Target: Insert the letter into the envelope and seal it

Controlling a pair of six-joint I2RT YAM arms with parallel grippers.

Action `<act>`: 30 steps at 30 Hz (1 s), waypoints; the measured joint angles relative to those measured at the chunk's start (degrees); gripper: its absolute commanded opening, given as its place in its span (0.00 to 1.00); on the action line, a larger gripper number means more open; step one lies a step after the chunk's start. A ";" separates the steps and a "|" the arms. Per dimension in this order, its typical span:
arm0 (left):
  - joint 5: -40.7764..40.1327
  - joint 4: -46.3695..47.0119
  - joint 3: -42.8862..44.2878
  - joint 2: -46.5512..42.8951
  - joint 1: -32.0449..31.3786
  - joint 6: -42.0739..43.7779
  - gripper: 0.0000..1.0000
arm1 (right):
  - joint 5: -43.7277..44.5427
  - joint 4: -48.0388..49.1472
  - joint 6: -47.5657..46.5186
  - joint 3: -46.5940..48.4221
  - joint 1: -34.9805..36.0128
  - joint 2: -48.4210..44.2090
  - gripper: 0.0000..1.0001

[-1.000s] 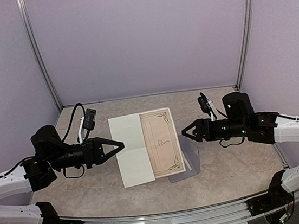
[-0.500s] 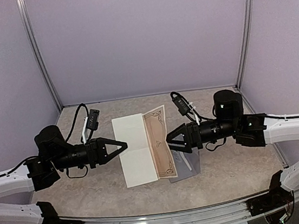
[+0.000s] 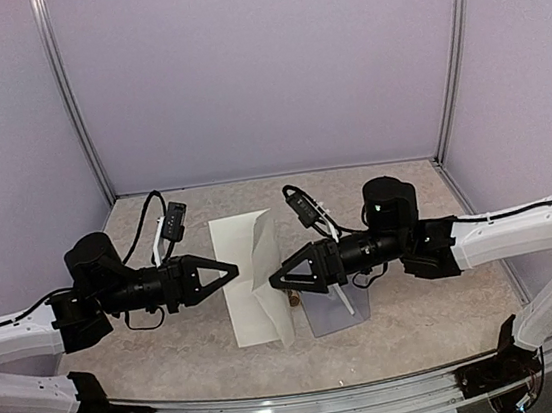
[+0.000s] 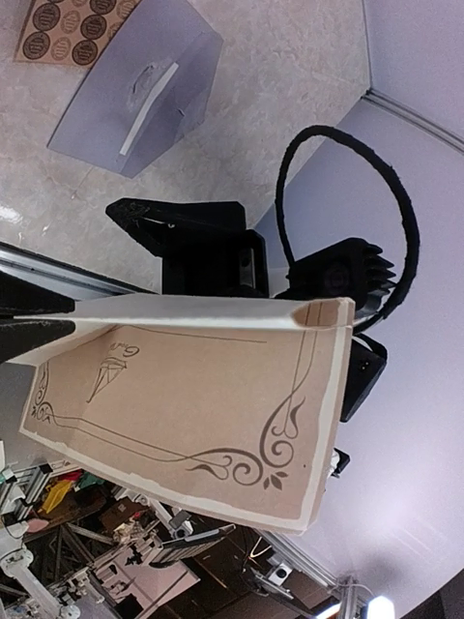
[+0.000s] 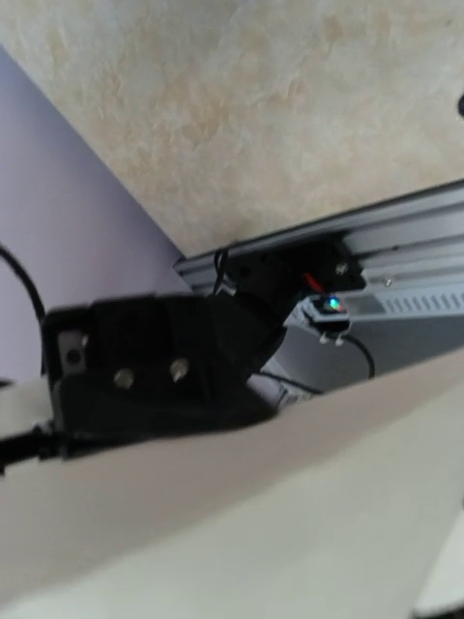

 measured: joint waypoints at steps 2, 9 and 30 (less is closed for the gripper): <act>0.00 0.22 0.00 0.31 -0.07 0.00 0.00 | -0.39 1.11 0.46 1.11 0.59 1.22 0.69; 0.20 1.16 0.00 1.20 -0.33 0.02 0.00 | -0.98 3.89 1.64 2.34 1.44 3.26 0.22; -0.09 2.34 -0.04 3.15 -2.05 -1.42 0.44 | 7.41 5.38 1.44 0.92 1.49 -1.03 0.00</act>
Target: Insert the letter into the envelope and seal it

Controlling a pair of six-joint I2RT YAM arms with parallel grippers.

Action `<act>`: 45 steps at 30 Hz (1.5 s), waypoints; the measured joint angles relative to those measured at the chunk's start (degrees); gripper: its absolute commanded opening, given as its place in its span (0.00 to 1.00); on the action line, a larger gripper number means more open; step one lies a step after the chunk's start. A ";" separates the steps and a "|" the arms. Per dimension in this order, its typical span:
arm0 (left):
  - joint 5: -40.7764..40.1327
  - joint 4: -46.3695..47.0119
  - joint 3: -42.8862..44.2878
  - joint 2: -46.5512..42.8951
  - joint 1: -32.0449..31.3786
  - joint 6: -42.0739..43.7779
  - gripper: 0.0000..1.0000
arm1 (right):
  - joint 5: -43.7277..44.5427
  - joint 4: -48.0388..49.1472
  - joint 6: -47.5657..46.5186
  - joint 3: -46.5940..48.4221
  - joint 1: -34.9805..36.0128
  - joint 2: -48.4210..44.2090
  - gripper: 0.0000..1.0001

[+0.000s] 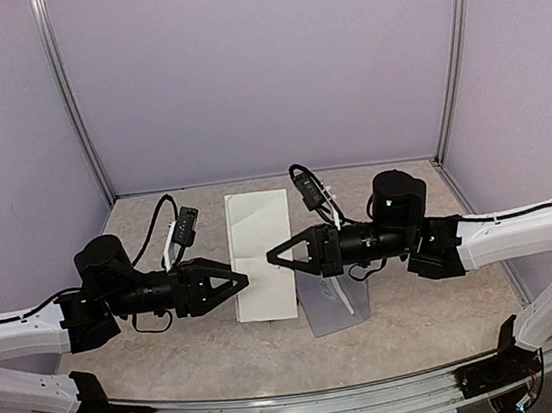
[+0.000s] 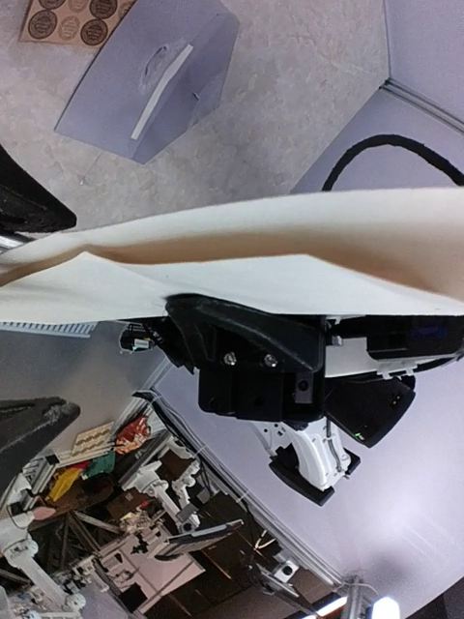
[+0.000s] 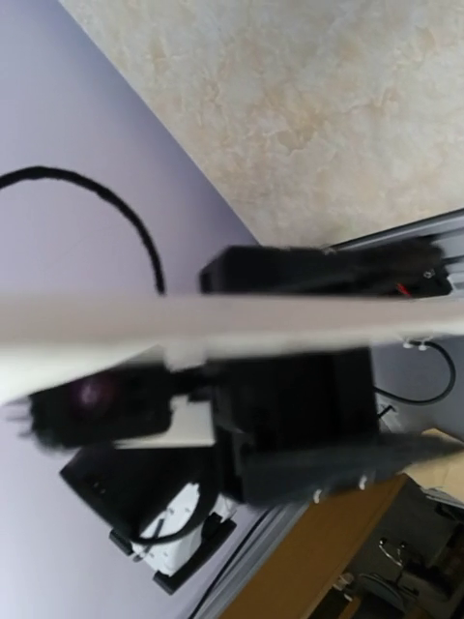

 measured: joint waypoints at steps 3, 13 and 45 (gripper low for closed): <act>-0.11 0.20 -0.02 0.59 -0.44 -0.31 0.15 | 0.50 0.00 -0.02 -0.02 0.00 -0.37 0.00; 0.15 -2.51 0.00 2.01 -1.42 1.64 0.00 | 1.33 -4.63 -2.71 -0.46 -0.48 -1.95 0.46; -1.03 -16.15 6.14 3.69 -7.21 8.17 0.78 | -4.81 -30.62 -22.47 3.87 -3.61 -15.02 0.00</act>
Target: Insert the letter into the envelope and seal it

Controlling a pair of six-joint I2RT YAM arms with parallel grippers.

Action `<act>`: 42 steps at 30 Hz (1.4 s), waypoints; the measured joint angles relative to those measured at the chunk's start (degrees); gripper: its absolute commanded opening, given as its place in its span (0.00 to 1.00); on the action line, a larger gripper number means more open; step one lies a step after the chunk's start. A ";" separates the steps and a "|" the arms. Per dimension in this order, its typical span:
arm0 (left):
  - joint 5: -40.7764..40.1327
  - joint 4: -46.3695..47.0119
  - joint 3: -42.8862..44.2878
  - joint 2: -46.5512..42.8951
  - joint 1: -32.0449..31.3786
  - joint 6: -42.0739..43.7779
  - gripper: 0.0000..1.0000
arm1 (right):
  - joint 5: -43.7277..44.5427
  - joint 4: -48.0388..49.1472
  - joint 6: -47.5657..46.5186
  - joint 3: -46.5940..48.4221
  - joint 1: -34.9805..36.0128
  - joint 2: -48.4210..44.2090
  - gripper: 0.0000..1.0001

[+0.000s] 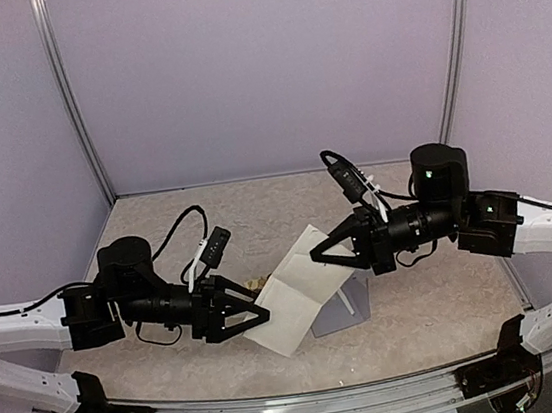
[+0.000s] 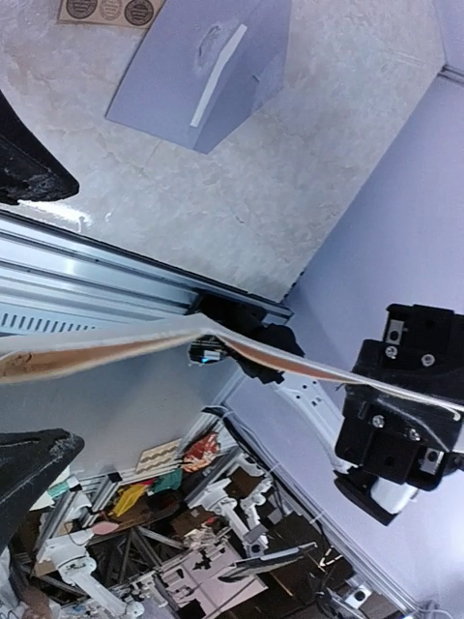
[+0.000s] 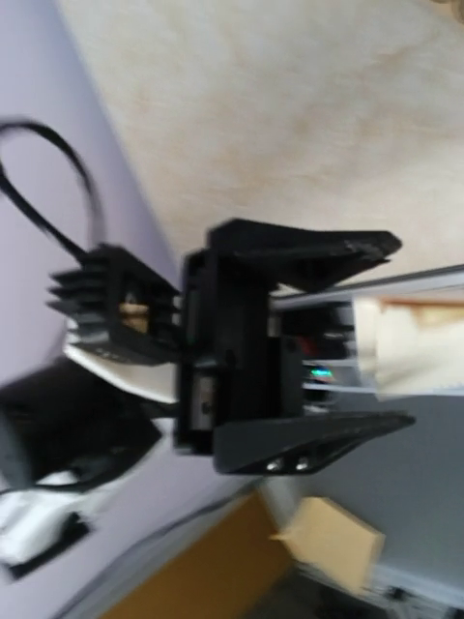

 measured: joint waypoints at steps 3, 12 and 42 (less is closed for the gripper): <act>-3.26 8.20 -4.48 -2.62 -0.13 -2.97 0.85 | 3.48 8.96 4.70 -5.42 -0.04 -4.00 0.00; -10.62 23.87 -7.26 -1.77 -4.57 -7.74 0.76 | 13.07 22.99 12.61 -12.70 -0.07 -8.57 0.00; -12.50 -1.09 1.20 0.35 -5.84 -1.22 0.00 | 13.73 0.85 7.04 -11.41 -5.49 -14.45 0.86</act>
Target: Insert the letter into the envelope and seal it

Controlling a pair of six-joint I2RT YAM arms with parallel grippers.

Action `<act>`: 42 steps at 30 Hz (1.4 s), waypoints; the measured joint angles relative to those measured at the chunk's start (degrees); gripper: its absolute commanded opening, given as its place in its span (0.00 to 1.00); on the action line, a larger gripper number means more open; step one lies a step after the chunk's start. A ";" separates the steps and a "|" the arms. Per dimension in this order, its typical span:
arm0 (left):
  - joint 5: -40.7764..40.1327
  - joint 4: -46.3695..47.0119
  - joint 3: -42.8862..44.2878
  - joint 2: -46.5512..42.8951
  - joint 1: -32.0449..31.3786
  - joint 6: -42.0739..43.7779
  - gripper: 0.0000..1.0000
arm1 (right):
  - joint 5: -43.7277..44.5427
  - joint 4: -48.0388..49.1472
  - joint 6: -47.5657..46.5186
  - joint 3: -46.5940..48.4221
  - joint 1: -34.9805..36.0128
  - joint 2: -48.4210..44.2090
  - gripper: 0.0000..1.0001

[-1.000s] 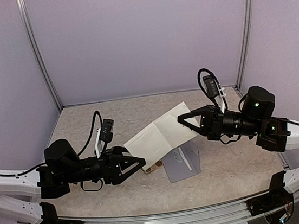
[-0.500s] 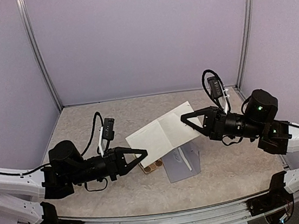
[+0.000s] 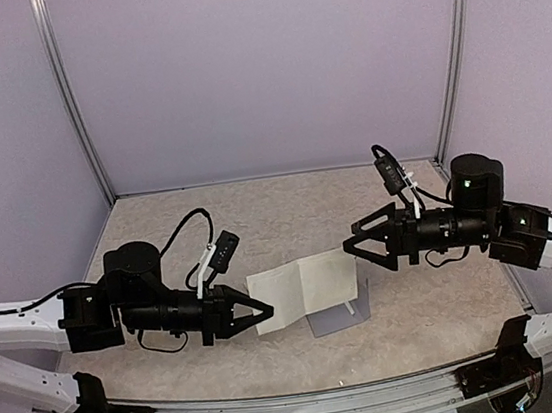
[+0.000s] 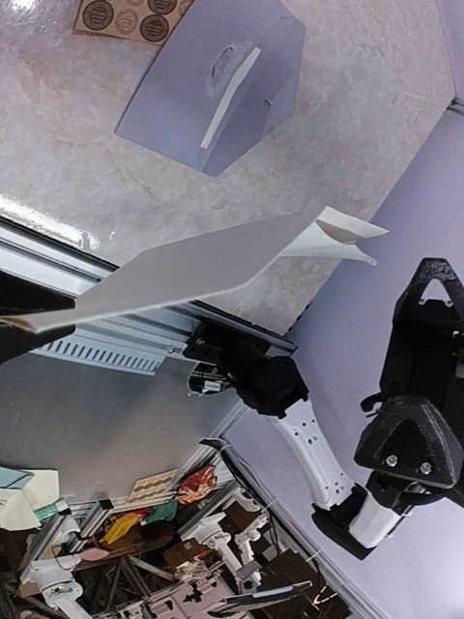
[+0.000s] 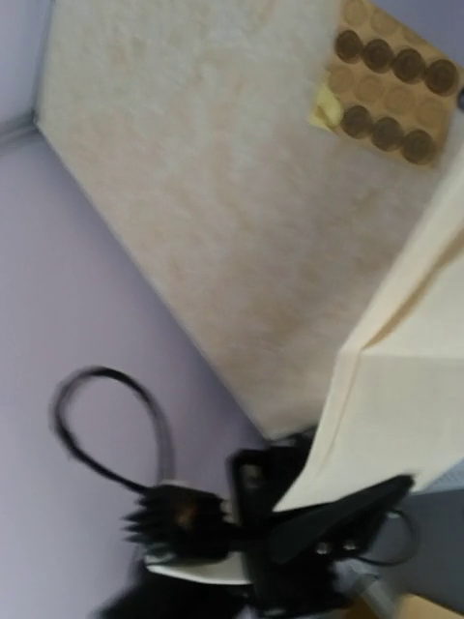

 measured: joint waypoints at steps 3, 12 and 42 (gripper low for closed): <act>3.82 -5.79 1.97 -0.15 0.02 2.14 0.00 | -4.44 -5.42 -3.63 3.96 -0.02 3.08 0.86; 13.51 -16.46 6.36 2.73 -0.17 5.62 0.00 | -17.09 -13.62 -11.19 9.97 3.50 13.94 0.81; 17.70 -21.77 9.40 5.86 -0.44 8.39 0.00 | -27.80 -18.64 -17.35 14.88 10.32 28.22 0.03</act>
